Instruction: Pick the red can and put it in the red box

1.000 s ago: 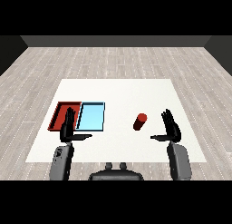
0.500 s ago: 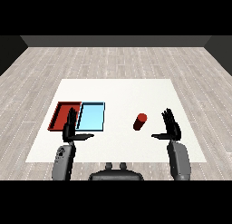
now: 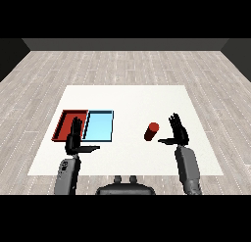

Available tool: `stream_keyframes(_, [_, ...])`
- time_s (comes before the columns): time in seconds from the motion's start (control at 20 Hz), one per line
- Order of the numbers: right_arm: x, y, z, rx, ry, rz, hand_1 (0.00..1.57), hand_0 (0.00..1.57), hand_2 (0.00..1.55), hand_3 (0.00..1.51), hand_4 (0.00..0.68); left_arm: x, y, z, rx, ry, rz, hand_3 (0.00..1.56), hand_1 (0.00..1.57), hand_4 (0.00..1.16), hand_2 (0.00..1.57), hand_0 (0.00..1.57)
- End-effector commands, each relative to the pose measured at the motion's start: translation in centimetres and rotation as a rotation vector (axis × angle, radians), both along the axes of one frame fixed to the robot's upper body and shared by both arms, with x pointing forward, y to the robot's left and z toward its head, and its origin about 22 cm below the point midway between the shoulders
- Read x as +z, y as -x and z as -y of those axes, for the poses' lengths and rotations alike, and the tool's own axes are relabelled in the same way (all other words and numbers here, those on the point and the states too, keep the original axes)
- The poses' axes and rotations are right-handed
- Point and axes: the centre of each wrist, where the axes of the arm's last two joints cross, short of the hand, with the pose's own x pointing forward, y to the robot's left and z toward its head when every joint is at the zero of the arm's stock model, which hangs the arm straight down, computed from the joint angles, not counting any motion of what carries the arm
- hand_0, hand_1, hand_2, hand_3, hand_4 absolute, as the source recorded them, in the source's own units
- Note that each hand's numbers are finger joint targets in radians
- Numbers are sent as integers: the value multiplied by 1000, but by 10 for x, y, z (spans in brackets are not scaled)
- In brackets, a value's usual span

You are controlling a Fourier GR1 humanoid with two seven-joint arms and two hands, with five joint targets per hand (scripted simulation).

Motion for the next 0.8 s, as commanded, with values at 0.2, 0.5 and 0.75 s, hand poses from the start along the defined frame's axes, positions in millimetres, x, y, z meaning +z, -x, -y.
stream_keyframes(0.2, [-28,-1,-20,8,-49,-43,0,0,0,0,0,-15,-15,-17,-11,20,-1,0,0,0,0,0])
stream_keyframes(0.5, [-40,-7,-37,29,-62,-74,0,0,0,0,0,-12,-9,4,-6,25,2,0,0,0,0,0])
stream_keyframes(0.75, [-58,3,-38,32,-110,-64,0,0,0,0,0,-5,-1,9,-6,23,7,0,0,0,0,0])
